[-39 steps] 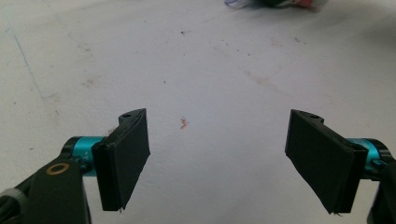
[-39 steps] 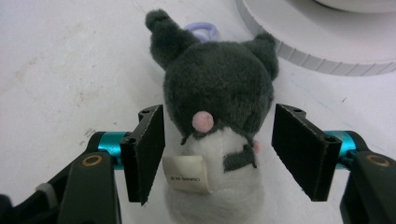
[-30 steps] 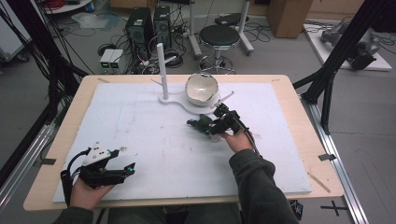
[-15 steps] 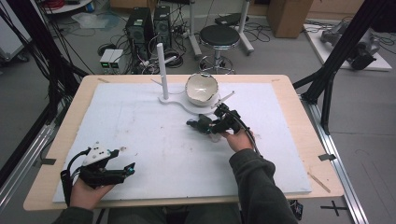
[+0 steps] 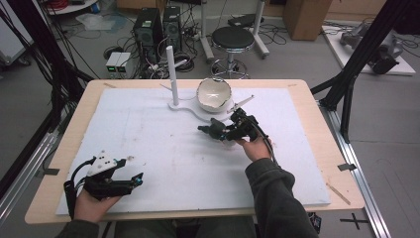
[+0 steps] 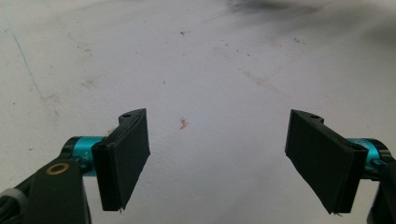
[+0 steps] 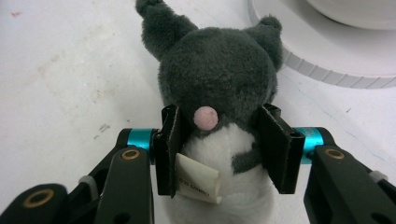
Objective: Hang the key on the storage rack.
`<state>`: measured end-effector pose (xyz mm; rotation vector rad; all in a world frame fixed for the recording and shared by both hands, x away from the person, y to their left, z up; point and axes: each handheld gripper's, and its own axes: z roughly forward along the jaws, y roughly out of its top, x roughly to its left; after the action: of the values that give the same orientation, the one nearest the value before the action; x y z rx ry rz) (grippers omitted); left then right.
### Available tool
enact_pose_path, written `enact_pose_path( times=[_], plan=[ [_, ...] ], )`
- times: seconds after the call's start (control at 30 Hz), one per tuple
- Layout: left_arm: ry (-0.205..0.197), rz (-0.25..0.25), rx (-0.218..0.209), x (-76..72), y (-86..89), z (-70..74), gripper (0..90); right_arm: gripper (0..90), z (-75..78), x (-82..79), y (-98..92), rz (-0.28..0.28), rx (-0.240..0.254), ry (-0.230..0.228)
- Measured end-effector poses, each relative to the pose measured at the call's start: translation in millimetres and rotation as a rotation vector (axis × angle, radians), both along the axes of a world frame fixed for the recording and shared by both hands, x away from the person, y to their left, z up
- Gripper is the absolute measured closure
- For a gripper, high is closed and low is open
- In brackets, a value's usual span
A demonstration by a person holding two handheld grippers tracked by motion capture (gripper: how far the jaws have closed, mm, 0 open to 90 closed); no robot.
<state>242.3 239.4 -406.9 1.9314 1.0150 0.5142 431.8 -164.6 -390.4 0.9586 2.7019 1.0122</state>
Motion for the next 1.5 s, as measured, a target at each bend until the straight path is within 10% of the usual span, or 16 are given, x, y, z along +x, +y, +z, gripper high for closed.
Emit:
enact_pose_path(
  times=[1.5],
  plan=[
    [-0.001, 0.001, -0.003, -0.1, 0.0, 0.7, 22.1, 53.6, 42.9, -17.1, 2.2, 0.087, 0.173, -0.06]
  ],
)
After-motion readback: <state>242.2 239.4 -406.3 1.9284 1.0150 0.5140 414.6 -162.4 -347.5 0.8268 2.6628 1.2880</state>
